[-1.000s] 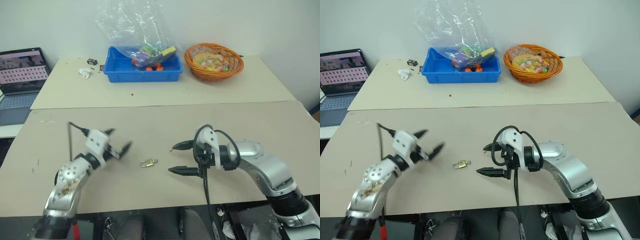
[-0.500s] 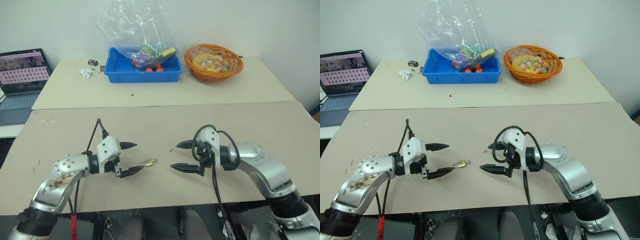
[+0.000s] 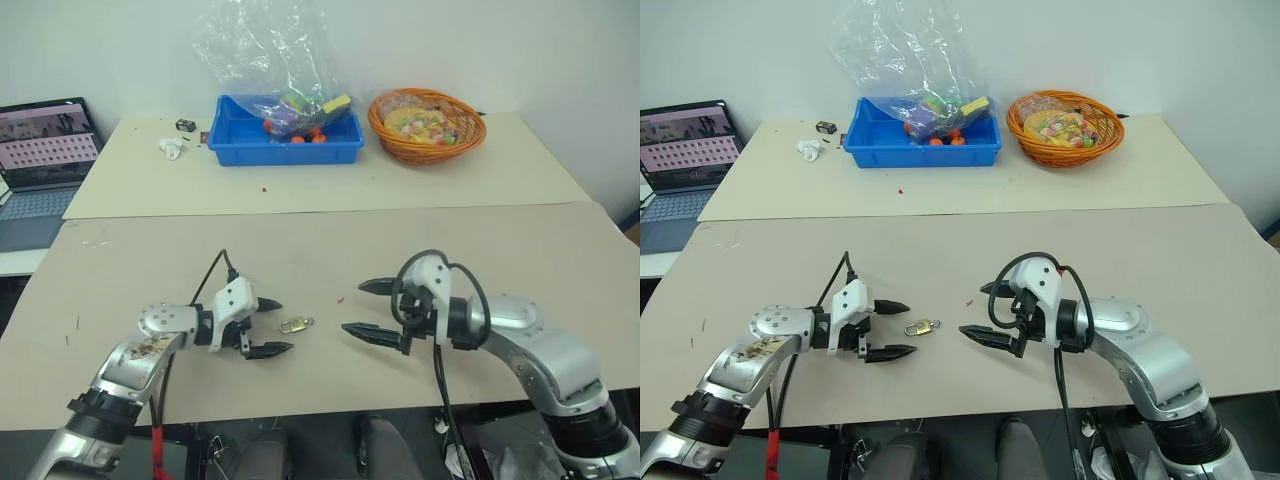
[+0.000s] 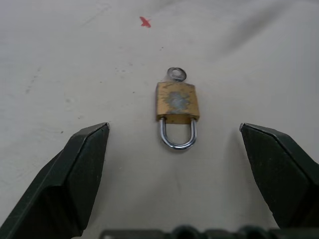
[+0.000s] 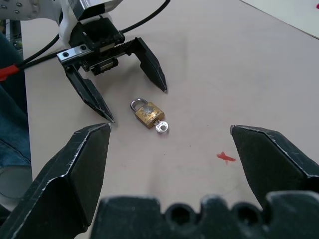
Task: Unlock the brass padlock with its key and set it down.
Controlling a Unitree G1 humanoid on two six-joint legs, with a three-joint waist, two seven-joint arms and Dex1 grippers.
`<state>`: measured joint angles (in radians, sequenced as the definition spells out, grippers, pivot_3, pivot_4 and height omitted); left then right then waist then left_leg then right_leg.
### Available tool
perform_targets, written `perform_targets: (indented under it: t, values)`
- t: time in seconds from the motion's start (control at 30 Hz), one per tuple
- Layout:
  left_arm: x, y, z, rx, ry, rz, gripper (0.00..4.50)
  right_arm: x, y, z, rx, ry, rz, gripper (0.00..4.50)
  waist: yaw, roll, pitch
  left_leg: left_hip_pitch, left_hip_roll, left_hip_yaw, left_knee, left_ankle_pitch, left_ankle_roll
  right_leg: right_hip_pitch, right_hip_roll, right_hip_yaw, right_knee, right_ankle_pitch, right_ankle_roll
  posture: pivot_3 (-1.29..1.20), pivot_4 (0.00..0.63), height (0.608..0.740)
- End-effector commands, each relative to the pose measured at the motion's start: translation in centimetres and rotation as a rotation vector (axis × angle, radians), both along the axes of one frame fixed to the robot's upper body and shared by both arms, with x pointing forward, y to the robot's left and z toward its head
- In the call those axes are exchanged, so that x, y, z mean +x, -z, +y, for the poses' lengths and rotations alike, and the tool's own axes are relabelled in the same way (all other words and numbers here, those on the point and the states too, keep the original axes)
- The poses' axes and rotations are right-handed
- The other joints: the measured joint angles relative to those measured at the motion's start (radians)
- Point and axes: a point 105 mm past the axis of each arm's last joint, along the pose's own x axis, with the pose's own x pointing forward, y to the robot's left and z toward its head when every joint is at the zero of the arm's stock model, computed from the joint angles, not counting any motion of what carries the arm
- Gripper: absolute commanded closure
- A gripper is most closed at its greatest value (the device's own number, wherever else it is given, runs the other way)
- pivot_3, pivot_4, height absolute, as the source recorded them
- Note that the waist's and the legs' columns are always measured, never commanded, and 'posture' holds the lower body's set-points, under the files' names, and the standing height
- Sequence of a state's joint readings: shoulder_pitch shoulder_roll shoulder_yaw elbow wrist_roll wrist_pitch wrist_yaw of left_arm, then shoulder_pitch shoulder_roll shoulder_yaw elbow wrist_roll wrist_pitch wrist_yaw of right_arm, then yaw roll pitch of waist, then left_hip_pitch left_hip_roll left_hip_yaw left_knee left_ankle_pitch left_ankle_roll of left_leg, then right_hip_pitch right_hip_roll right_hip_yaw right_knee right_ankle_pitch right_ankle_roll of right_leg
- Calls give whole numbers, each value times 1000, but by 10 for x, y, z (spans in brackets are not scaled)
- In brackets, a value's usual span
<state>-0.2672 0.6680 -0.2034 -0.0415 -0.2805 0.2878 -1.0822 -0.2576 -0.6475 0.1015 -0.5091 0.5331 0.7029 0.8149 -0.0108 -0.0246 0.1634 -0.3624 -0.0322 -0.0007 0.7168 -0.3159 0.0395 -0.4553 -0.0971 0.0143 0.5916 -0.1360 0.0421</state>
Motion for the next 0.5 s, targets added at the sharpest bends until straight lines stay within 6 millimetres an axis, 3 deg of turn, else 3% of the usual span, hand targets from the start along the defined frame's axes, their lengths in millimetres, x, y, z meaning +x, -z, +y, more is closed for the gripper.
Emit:
perform_targets:
  t: [0.03, 0.17, 0.47, 0.5]
  values:
    - [2, -5, -13, 22, 43, -35, 20, -2, -15, 1, 31, 8, -55, 0, 0, 0, 0, 0, 0, 0, 0, 0, 0, 0, 0, 0, 0, 0, 0, 0, 150, 728]
    - [3, -3, -18, 38, 52, -20, 20, -3, -17, 2, 40, 12, -62, 0, -2, 0, 0, 0, 0, 0, 0, 0, 0, 0, 0, 0, 0, 0, 0, 0, 150, 728]
    - [5, 3, -9, 54, 6, 25, 20, -2, -18, 1, 44, 24, -71, 0, -1, 0, 0, 0, 0, 0, 0, 0, 0, 0, 0, 0, 0, 0, 0, 0, 150, 728]
    - [5, 3, -8, 52, 3, 29, 269, -2, -18, 1, 44, 25, -71, 0, -1, 0, 0, 1, 0, 0, 0, 0, 0, 0, 0, 0, 0, 0, 0, 0, 150, 728]
